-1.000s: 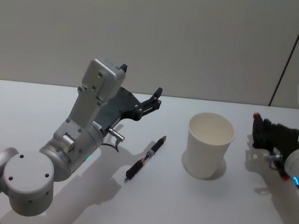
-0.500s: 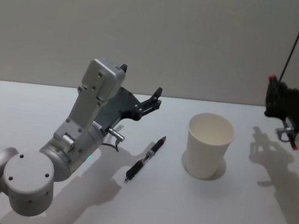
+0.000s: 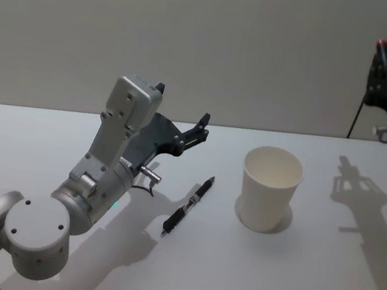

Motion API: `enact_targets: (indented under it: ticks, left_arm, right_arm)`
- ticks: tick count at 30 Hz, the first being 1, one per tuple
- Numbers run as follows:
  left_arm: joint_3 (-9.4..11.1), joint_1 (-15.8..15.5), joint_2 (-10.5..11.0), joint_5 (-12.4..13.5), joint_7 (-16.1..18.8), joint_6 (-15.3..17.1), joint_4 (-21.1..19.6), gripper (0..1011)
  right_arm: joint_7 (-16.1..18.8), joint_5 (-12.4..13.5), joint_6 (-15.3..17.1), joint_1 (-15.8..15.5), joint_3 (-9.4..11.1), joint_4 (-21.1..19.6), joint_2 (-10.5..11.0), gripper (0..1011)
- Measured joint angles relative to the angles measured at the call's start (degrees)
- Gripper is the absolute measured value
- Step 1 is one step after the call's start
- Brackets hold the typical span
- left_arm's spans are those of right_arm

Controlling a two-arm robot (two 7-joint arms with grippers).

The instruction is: Place the pen into the pen holder.

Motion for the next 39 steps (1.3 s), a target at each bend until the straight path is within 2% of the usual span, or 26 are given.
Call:
enact_targets:
  ticks: [8, 18, 37, 39]
  left_arm:
    - [0.0, 0.0, 0.0, 0.0, 0.0, 0.0, 0.0, 1000]
    - [0.0, 0.0, 0.0, 0.0, 0.0, 0.0, 0.0, 1000]
    - [0.0, 0.0, 0.0, 0.0, 0.0, 0.0, 0.0, 1000]
    - [0.0, 0.0, 0.0, 0.0, 0.0, 0.0, 0.0, 1000]
  right_arm:
    - [-0.1, -1.2, -4.2, 0.9, 0.0, 0.2, -0.9, 185]
    - [3.4, -0.5, -5.9, 1.6, -0.8, 0.8, -2.2, 185]
    - [15.5, 2.7, -9.2, 3.1, -3.4, 3.1, -5.1, 185]
    - [17.6, 3.3, -9.8, 3.4, -3.9, 3.7, -5.7, 185]
